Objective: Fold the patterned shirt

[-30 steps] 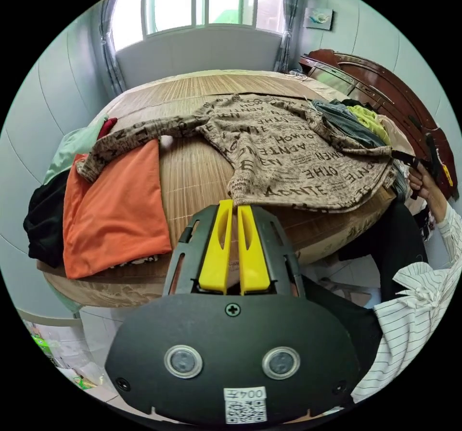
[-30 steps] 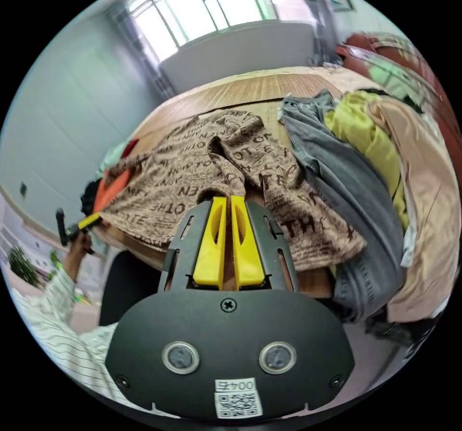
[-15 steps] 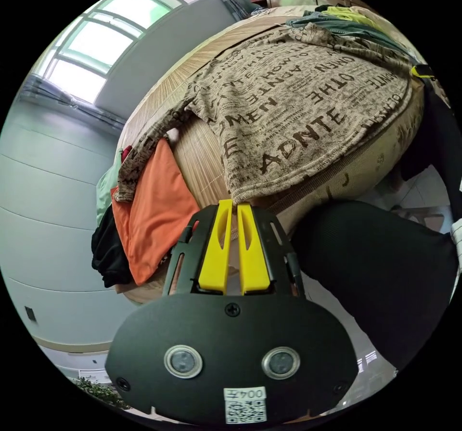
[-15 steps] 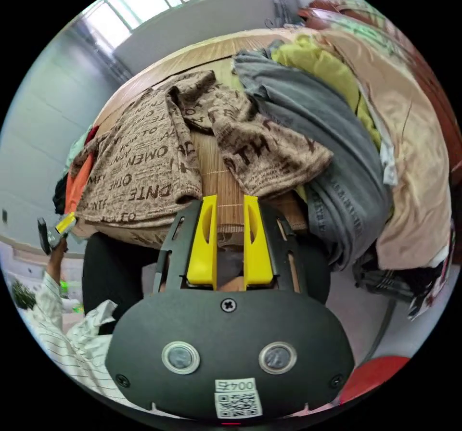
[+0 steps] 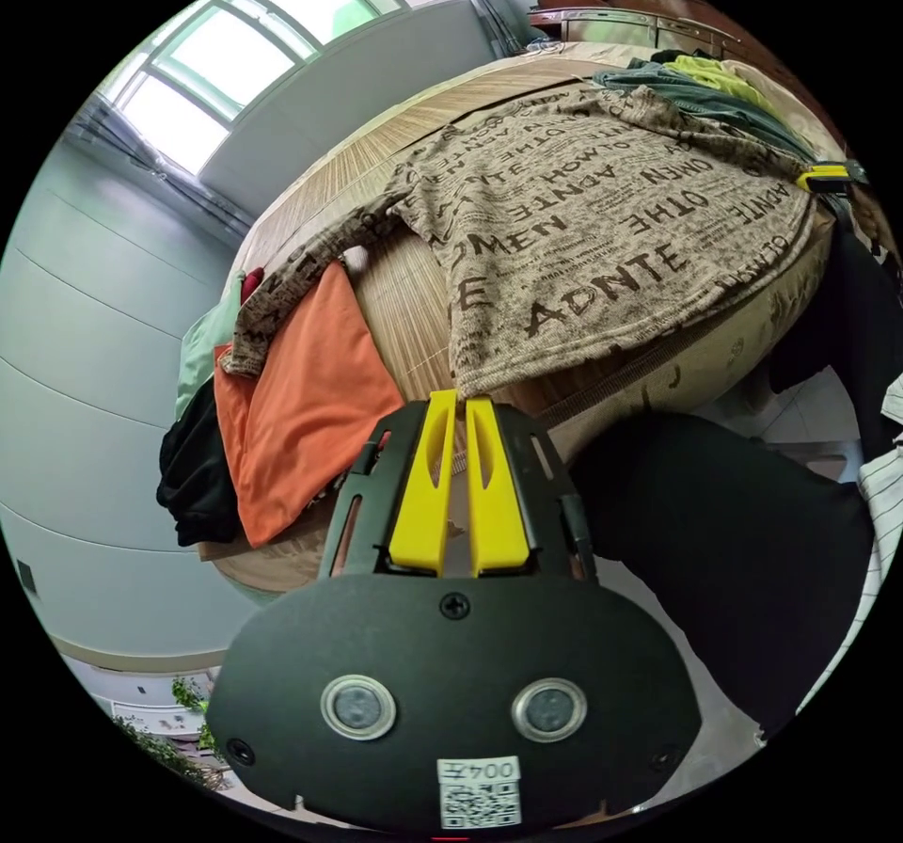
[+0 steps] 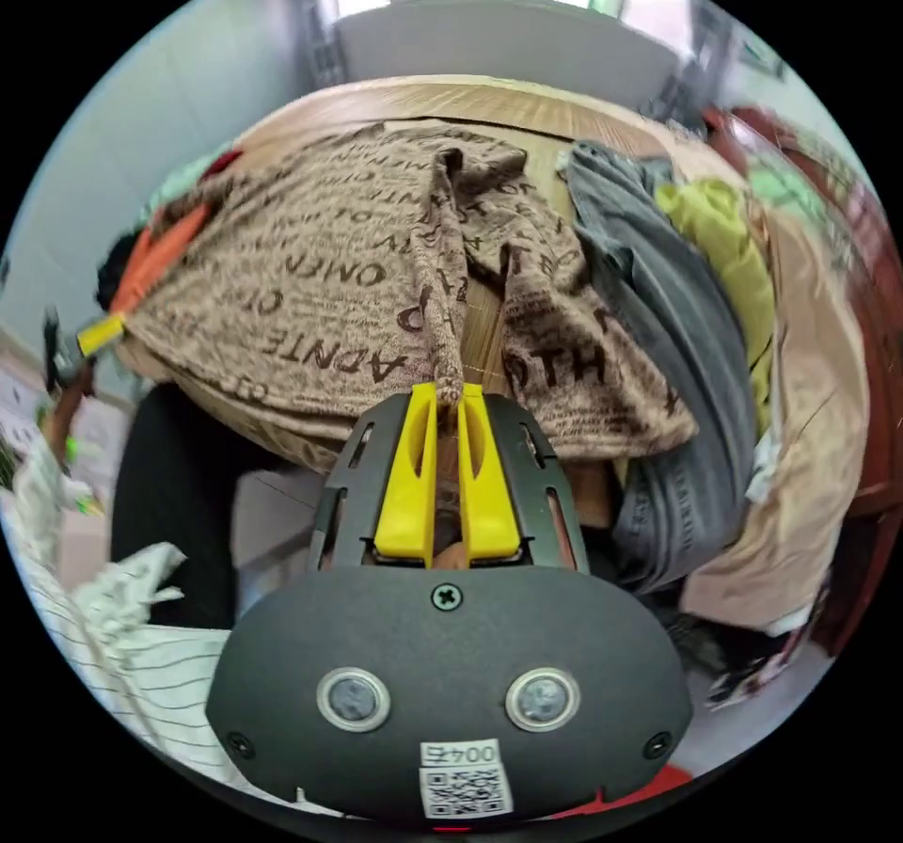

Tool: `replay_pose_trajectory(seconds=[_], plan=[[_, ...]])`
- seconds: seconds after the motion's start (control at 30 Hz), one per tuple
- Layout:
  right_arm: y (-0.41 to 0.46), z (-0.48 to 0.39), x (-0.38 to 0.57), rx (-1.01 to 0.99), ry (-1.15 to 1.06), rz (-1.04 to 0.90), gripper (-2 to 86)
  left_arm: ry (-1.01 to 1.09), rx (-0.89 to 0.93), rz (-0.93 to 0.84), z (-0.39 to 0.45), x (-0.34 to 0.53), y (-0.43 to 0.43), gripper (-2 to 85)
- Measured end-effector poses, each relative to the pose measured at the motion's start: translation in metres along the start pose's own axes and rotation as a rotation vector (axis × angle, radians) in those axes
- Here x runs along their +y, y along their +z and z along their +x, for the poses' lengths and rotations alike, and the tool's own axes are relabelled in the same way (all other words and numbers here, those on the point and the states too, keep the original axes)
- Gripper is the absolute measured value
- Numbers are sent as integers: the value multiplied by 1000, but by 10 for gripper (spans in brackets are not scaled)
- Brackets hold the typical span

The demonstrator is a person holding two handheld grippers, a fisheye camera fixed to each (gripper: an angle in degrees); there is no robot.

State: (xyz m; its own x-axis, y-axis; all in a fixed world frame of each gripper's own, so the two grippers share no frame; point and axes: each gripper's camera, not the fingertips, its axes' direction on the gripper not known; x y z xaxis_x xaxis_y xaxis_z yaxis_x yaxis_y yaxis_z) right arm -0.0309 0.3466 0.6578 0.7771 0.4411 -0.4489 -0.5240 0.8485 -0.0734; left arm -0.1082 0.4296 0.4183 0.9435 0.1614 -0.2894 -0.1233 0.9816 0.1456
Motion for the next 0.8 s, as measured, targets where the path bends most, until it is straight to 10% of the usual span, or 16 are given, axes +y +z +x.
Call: replay_pose_trajectory(seconds=[0.33, 0.8], plan=[[29, 94, 56, -407, 508, -104, 52, 11, 85, -38, -5, 16, 41, 9], [-12, -25, 68, -28, -275, 63, 84, -97, 522, 171, -69, 13, -1, 14]])
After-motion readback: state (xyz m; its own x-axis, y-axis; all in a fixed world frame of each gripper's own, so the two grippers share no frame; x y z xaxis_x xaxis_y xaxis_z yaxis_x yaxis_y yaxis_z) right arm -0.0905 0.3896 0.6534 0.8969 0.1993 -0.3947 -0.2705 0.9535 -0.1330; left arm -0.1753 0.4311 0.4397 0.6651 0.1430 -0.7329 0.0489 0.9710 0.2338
